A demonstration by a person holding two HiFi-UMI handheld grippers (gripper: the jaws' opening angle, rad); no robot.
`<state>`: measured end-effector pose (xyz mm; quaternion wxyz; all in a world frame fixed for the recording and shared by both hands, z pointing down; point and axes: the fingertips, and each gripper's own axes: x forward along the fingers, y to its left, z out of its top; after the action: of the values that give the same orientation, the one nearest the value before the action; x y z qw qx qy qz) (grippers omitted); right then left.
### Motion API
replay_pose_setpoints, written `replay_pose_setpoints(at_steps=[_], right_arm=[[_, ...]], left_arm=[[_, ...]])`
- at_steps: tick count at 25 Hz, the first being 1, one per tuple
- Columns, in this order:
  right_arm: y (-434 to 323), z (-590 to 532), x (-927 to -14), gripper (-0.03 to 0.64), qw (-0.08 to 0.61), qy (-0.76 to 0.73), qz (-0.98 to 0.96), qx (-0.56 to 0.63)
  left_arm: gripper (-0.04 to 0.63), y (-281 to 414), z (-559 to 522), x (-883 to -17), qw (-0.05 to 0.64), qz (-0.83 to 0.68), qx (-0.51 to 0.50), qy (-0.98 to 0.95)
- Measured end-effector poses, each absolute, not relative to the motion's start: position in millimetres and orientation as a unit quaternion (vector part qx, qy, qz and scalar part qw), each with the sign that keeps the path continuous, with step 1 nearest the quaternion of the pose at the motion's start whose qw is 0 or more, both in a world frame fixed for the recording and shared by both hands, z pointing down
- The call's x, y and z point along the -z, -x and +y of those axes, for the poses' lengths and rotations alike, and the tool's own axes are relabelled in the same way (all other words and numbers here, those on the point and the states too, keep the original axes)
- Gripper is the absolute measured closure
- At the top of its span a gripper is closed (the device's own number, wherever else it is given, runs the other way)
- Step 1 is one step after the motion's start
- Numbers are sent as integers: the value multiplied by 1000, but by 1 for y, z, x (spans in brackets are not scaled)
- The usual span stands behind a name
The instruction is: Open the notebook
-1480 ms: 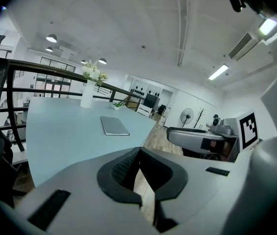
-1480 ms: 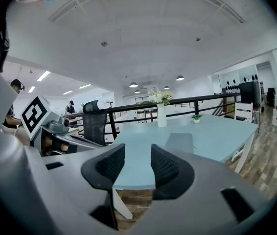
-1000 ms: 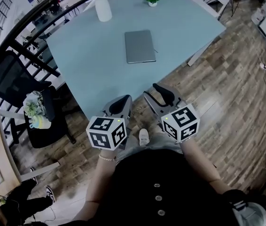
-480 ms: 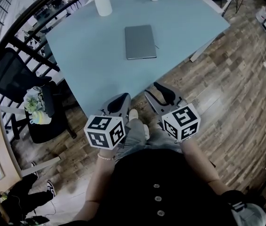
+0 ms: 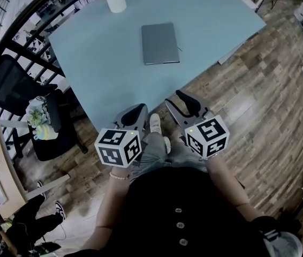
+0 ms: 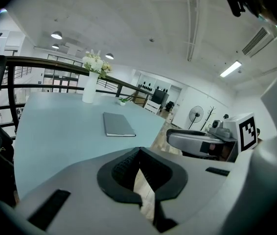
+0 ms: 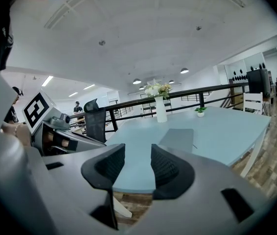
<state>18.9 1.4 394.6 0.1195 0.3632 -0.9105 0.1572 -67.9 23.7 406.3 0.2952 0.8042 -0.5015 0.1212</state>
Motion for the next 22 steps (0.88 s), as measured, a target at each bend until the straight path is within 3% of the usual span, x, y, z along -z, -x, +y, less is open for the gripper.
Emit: replay_pose_setpoints(at_steps=[22], right_arm=[[34, -105, -405, 457, 177, -314, -920, -154]], left_arm=[[578, 113, -81, -425, 329, -495, -114, -796]])
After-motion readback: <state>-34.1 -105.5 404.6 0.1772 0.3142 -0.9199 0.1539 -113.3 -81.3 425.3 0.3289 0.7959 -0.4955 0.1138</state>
